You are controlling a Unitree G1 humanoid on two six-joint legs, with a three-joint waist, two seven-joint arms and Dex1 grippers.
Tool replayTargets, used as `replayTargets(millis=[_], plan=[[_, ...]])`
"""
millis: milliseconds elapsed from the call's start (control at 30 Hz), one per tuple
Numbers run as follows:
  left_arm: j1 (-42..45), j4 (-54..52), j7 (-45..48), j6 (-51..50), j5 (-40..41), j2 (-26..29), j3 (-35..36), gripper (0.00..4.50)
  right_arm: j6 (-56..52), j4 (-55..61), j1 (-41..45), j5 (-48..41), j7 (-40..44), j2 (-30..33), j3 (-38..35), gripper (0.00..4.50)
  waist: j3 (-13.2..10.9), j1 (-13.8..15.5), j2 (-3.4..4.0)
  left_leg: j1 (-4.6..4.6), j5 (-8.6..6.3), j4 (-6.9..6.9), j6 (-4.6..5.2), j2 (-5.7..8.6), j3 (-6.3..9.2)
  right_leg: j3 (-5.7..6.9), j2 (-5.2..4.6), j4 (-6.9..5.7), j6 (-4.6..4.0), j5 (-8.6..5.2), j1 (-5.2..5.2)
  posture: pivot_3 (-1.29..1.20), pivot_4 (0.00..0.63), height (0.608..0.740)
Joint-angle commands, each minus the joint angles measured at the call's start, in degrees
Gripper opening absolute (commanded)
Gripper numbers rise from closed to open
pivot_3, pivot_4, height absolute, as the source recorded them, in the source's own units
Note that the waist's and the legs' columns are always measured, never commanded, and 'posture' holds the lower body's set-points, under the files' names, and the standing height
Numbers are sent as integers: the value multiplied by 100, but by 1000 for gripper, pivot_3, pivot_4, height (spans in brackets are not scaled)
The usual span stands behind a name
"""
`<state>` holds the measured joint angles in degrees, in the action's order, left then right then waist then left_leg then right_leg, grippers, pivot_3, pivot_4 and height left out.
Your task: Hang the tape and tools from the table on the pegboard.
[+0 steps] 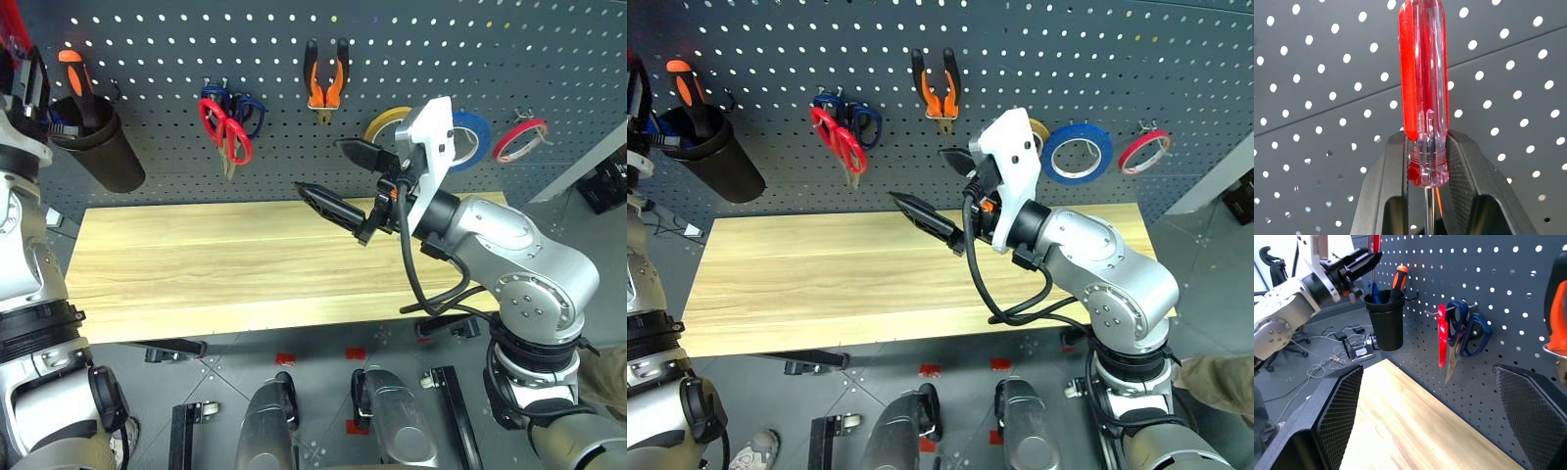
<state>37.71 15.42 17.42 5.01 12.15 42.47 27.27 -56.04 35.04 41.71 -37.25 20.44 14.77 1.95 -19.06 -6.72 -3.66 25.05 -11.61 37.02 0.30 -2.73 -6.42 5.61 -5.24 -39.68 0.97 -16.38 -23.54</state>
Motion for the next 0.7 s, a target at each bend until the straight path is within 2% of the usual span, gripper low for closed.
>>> replayTargets(millis=[33,267,367,567,700], plan=[[155,137,-228,370,36,-57,139,1482,171,156,90,-108,61,3,20,4500,22,-4,-4,0,0,0,0,0,-1,0,0,-1,0,0,-1,-260,234,740],[161,-193,-222,333,266,-365,-25,3617,244,180,63,-62,101,46,64,4500,69,7,-18,0,0,2,0,1,0,0,-2,-4,0,0,-1,-260,234,740],[-40,-736,-250,206,252,-468,-108,3617,300,183,4,-44,116,69,72,4500,80,-3,-23,0,0,4,0,0,0,1,-2,-7,0,0,-1,-270,223,740],[-818,-1854,18,-321,245,-791,-707,3617,577,50,-256,105,216,150,218,4500,204,1,-16,-1,0,2,0,1,0,-1,-2,-6,0,0,2,-251,211,740],[-1576,-2208,-150,-934,394,-1013,-612,3617,797,-62,-453,276,286,278,272,4500,244,-52,1,-16,-1,3,2,3,-5,-12,-2,-17,0,0,10,-246,207,740]])
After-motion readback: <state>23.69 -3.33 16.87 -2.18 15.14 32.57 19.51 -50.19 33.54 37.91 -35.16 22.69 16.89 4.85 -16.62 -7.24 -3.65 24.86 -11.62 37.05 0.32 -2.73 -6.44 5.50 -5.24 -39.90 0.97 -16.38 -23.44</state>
